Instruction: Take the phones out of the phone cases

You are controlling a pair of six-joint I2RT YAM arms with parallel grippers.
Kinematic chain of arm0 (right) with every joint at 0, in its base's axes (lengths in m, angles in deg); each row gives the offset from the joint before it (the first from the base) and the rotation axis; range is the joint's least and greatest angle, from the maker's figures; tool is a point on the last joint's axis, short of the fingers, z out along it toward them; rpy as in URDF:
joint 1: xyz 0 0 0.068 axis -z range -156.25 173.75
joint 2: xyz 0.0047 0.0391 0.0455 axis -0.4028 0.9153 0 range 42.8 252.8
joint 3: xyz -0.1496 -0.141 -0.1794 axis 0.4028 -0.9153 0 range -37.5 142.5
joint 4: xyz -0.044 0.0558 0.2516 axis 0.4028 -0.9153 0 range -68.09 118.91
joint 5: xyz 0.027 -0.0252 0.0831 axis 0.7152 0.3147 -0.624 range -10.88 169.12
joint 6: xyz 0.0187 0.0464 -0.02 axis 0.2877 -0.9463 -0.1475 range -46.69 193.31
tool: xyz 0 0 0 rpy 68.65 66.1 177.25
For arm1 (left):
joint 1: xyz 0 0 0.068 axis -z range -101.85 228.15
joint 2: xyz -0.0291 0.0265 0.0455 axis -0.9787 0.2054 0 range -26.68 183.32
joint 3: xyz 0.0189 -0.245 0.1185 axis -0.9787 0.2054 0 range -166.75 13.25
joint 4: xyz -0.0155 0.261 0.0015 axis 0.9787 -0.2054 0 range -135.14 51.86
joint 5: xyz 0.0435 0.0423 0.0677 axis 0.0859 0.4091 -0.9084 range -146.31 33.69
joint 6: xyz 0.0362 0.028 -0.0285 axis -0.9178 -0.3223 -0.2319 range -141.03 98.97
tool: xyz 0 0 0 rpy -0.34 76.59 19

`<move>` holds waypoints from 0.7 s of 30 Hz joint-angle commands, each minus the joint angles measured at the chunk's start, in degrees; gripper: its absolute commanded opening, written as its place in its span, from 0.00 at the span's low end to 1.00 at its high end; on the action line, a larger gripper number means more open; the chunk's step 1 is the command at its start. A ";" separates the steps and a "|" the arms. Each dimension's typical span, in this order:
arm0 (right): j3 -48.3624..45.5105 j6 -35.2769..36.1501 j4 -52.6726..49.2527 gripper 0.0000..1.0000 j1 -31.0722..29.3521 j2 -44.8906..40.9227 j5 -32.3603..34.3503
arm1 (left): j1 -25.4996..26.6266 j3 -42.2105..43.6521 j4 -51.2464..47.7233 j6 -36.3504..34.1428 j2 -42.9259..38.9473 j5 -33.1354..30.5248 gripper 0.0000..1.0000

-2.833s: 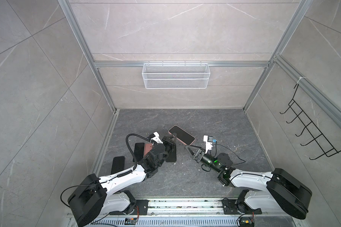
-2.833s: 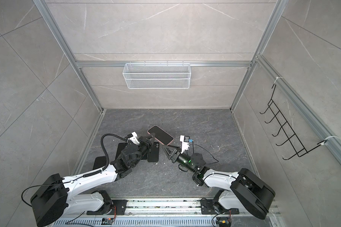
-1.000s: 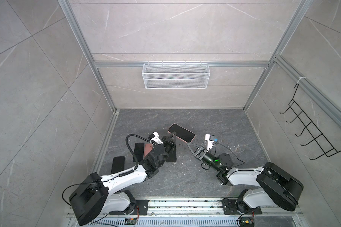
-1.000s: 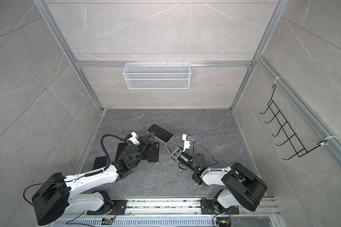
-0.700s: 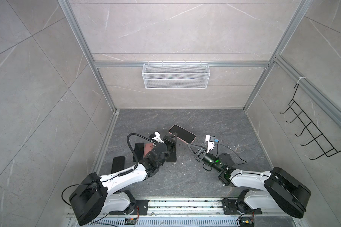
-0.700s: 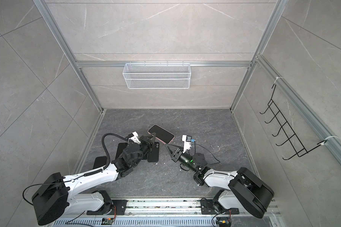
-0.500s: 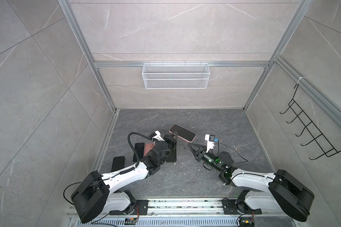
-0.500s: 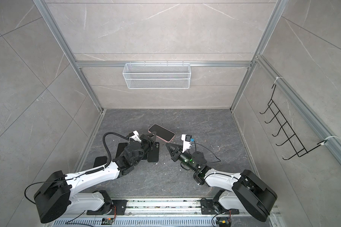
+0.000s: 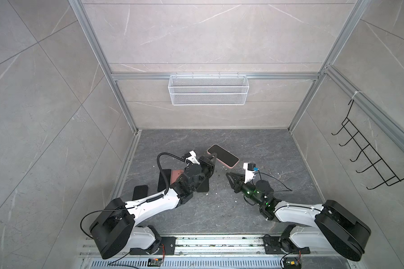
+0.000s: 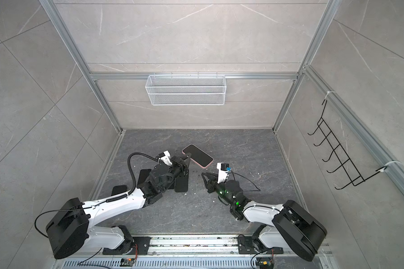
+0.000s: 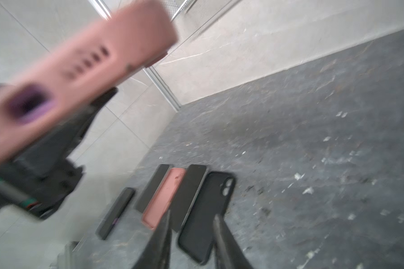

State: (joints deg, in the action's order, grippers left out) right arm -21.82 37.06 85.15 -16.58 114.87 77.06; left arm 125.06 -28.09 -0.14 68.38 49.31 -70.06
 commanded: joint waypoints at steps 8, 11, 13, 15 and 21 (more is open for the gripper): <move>-0.60 -21.12 2.69 0.69 4.69 -9.82 -14.19 | -2.44 5.56 28.66 -13.86 -2.06 6.52 0.00; -1.33 -26.52 15.82 0.76 4.74 -5.41 -15.49 | -1.35 5.11 29.79 -14.93 -1.30 6.56 0.00; -1.18 -27.71 17.61 0.77 4.77 -4.24 -15.36 | -0.96 5.48 29.36 -15.37 -1.40 6.07 0.00; -1.22 -28.04 18.13 0.76 4.79 -3.72 -14.67 | -0.61 5.81 29.50 -15.56 -1.24 5.84 0.00; 0.14 -28.59 19.37 0.74 4.77 -3.66 -14.54 | 0.53 6.88 31.29 -15.65 -0.27 4.60 0.00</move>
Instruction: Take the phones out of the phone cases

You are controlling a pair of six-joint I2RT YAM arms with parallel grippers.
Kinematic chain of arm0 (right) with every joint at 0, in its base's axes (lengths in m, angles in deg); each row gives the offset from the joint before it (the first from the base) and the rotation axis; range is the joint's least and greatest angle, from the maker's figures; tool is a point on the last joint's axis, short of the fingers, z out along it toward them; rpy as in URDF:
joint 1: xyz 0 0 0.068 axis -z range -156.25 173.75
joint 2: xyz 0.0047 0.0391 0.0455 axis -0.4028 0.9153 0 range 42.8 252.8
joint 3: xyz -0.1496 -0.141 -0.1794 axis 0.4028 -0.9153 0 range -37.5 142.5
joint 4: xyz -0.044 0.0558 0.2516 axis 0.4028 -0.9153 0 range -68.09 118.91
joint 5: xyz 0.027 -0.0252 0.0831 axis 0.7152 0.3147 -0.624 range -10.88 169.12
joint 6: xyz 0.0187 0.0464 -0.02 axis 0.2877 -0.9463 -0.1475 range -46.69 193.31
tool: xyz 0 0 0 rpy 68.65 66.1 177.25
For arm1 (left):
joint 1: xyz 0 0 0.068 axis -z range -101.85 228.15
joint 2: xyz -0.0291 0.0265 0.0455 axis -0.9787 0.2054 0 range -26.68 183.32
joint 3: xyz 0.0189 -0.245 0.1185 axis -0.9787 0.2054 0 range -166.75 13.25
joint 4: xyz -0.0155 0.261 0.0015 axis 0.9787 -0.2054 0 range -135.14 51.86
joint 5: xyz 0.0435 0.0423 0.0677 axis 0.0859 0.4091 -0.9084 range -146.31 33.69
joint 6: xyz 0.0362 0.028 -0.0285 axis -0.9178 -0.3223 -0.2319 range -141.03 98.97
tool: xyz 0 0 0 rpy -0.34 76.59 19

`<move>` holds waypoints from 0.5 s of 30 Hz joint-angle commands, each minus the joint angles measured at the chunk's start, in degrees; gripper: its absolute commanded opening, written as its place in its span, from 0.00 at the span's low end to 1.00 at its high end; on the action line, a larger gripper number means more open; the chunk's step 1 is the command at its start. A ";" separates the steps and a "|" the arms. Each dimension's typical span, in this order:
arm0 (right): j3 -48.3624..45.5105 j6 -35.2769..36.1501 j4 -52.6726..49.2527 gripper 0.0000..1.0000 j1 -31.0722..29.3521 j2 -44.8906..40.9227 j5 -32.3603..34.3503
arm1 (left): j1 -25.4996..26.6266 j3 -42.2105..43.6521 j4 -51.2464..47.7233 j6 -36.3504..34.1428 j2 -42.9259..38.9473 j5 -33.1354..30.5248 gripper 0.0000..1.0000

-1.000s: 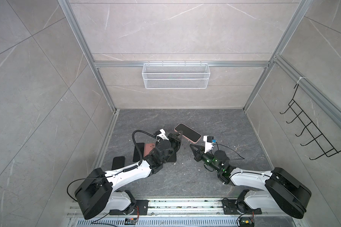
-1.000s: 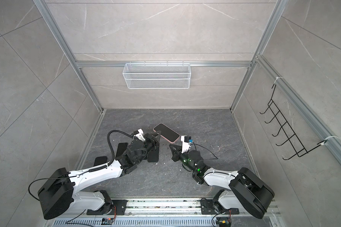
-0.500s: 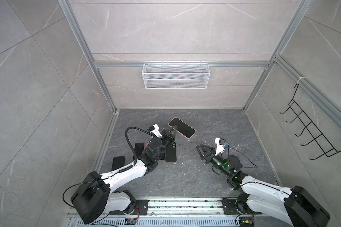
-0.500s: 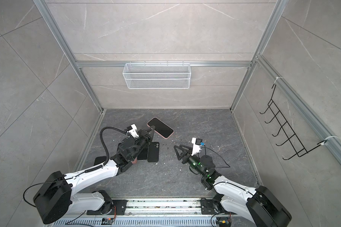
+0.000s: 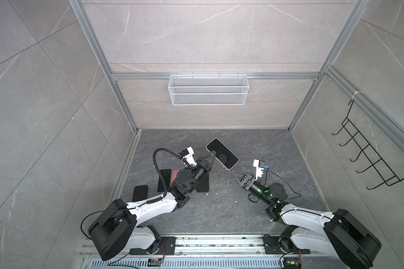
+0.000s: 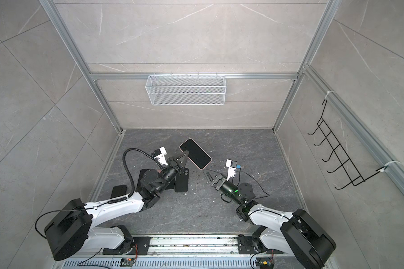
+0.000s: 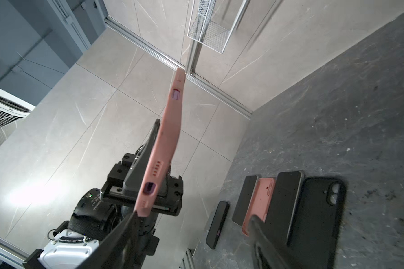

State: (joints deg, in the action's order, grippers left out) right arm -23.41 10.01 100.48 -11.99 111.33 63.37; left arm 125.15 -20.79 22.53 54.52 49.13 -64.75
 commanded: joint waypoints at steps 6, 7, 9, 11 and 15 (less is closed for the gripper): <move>3.32 -0.85 -0.64 0.73 0.20 -2.68 -0.79 | 1.52 -0.65 9.31 -2.25 0.97 -1.39 0.00; 3.84 -0.59 -1.61 0.72 0.25 -2.95 -0.82 | 1.94 -0.86 9.75 -2.48 1.48 -1.39 0.00; 4.56 -0.49 -2.50 0.70 0.37 -3.07 -0.56 | 2.43 -0.85 10.48 -2.45 2.29 -1.52 0.00; 5.34 -0.66 -3.03 0.67 0.66 -3.12 -0.93 | 2.97 -0.42 10.54 -2.42 2.72 -2.37 0.00; 6.39 -1.02 -5.84 0.55 1.06 -3.58 -1.25 | 4.46 -0.17 11.00 -3.63 3.27 -3.18 0.00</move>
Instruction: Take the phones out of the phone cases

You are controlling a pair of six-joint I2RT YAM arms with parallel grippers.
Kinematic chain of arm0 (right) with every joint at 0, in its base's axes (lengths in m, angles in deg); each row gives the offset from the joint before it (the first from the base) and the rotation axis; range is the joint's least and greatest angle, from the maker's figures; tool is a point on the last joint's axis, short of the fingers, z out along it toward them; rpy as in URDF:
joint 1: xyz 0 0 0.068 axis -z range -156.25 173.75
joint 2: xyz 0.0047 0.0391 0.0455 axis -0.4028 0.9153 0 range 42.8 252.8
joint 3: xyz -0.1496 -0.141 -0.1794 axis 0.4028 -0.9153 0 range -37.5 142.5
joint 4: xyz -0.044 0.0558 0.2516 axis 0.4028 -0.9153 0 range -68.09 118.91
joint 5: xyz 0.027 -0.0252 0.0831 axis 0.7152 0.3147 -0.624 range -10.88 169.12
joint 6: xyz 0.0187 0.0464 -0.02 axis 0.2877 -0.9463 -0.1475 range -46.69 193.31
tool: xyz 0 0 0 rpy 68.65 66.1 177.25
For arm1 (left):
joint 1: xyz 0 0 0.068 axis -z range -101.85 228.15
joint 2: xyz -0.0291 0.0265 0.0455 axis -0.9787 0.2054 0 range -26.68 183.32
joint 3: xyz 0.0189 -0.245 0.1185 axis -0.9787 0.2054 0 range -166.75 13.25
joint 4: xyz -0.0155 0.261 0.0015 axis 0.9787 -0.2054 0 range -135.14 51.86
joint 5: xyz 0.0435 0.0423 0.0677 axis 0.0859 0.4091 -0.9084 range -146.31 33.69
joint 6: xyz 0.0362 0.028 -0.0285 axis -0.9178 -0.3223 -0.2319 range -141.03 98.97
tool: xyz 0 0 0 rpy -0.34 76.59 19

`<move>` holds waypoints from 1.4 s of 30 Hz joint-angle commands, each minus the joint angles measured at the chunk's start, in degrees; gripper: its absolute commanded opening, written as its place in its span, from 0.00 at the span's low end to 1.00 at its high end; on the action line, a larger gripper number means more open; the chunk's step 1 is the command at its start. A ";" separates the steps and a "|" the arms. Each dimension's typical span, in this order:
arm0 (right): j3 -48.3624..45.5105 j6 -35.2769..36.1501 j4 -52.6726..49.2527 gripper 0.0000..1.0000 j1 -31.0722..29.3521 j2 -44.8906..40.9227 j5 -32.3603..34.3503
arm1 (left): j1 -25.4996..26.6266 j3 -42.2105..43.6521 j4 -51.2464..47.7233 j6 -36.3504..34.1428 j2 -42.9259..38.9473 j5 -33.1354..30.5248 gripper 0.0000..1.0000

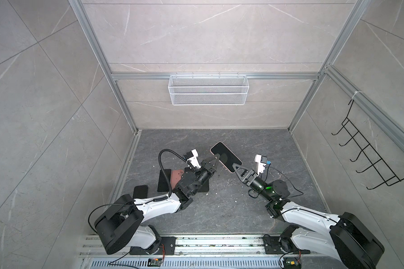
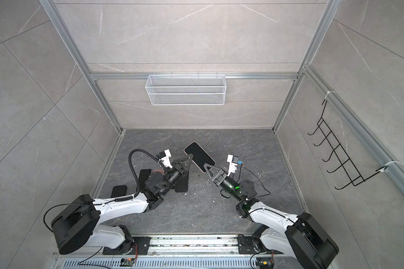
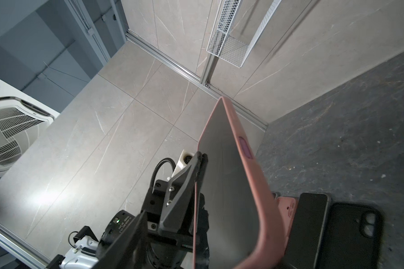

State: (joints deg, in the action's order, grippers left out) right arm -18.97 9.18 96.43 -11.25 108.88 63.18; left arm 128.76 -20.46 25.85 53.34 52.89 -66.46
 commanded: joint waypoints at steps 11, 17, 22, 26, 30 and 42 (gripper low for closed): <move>2.89 -1.69 -9.30 0.03 3.71 -4.30 -5.25 | 1.86 1.50 8.91 -0.99 1.11 0.20 0.00; 5.17 -1.71 -16.97 0.00 8.37 -6.38 -15.05 | 0.09 5.60 8.98 0.89 -0.61 4.25 0.41; 7.87 0.72 -25.08 0.00 9.68 -8.57 -20.15 | -3.32 8.04 12.34 2.84 -0.39 10.62 0.51; 9.24 0.96 -26.87 0.00 9.68 -8.37 -22.59 | -4.66 7.96 14.49 3.40 1.04 14.71 0.52; 9.50 0.47 -26.79 0.00 9.66 -8.08 -23.41 | -5.43 7.36 16.66 4.51 3.13 17.49 0.52; 9.06 0.24 -27.17 0.00 9.67 -8.51 -25.19 | -5.79 6.01 16.95 4.67 4.98 20.00 0.22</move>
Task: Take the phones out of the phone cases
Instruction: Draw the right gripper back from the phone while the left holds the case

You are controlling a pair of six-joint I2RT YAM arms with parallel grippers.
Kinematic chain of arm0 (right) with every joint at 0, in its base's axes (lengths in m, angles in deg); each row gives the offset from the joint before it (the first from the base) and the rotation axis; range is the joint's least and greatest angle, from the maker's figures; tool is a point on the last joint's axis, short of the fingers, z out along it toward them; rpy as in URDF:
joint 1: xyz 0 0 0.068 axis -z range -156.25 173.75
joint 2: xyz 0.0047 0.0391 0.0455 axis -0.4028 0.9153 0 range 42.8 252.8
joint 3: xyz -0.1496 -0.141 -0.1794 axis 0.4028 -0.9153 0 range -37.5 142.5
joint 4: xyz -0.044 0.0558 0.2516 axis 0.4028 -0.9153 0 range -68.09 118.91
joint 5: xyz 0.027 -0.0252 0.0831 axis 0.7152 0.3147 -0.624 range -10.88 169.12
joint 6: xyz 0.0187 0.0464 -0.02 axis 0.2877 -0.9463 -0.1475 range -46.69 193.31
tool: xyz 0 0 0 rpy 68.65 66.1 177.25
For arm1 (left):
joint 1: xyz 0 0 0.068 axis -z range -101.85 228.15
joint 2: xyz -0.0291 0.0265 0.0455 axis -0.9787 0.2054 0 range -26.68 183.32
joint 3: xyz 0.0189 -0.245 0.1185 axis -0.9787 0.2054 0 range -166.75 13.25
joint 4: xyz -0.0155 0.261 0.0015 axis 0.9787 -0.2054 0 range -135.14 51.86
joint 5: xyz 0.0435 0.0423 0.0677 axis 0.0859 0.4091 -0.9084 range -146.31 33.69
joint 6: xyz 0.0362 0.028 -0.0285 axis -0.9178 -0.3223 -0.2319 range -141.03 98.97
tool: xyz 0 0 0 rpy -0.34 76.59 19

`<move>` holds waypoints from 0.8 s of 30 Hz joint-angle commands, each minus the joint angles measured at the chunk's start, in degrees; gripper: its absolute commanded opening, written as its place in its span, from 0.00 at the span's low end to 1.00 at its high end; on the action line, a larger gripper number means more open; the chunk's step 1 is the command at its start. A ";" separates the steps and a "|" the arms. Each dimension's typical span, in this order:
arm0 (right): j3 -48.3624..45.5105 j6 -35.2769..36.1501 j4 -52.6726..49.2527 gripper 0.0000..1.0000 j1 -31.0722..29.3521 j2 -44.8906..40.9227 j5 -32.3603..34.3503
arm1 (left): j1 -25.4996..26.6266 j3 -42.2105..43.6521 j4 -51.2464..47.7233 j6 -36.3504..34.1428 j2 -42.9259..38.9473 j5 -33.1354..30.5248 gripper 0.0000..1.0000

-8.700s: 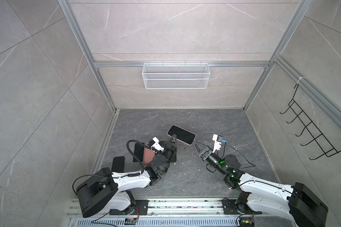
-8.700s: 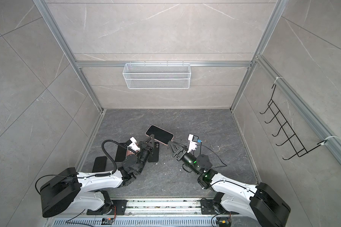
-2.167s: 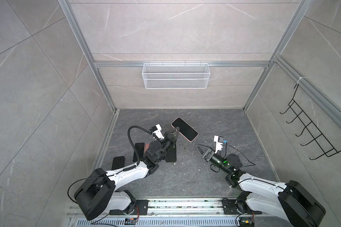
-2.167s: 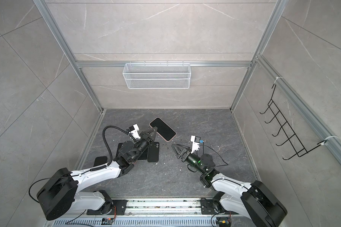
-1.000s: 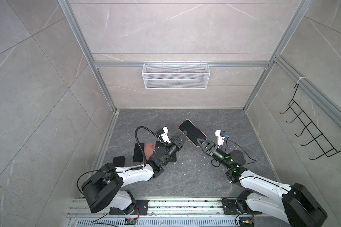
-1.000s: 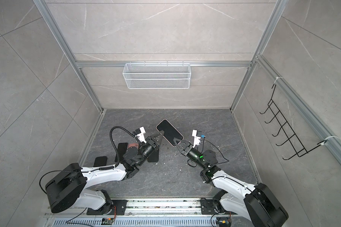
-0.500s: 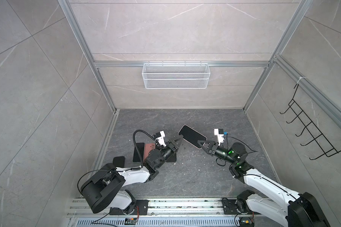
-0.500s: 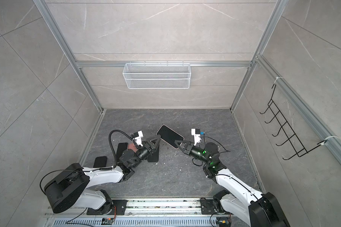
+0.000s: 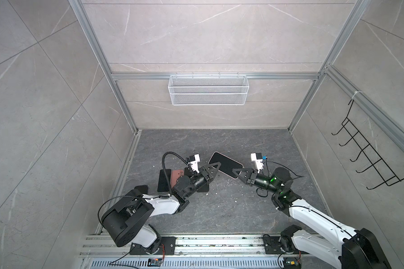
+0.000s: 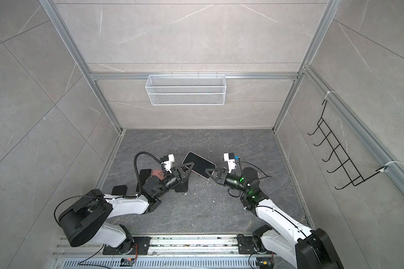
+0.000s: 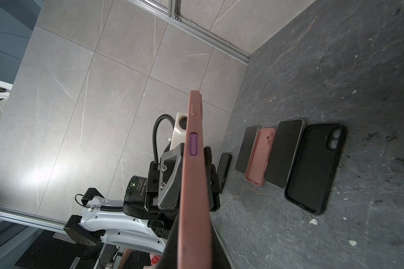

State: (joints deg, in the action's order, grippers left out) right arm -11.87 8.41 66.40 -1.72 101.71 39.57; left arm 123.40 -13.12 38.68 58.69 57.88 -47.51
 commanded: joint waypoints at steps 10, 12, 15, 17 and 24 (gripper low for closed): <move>-1.48 2.08 3.20 0.50 0.11 -6.63 0.20 | -0.39 -0.76 4.06 3.23 -0.67 -4.79 0.00; -3.54 2.98 2.69 0.57 0.08 -9.18 2.71 | 0.17 -0.75 4.11 5.75 -1.35 -8.69 0.00; -6.12 2.46 4.92 0.60 -0.17 -10.64 4.10 | 1.40 -0.83 4.04 8.99 -1.76 -13.82 0.00; -7.43 2.07 6.18 0.61 -0.45 -10.69 4.98 | 2.40 -1.29 3.96 9.40 -1.72 -15.84 0.00; -9.55 -0.82 15.04 0.56 -0.61 -5.04 5.33 | 4.20 -2.82 4.13 10.46 0.48 -16.87 0.00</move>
State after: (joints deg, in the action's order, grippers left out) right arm -20.70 9.07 74.99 -2.05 94.87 44.05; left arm 126.96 -13.16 37.04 67.72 58.12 -62.04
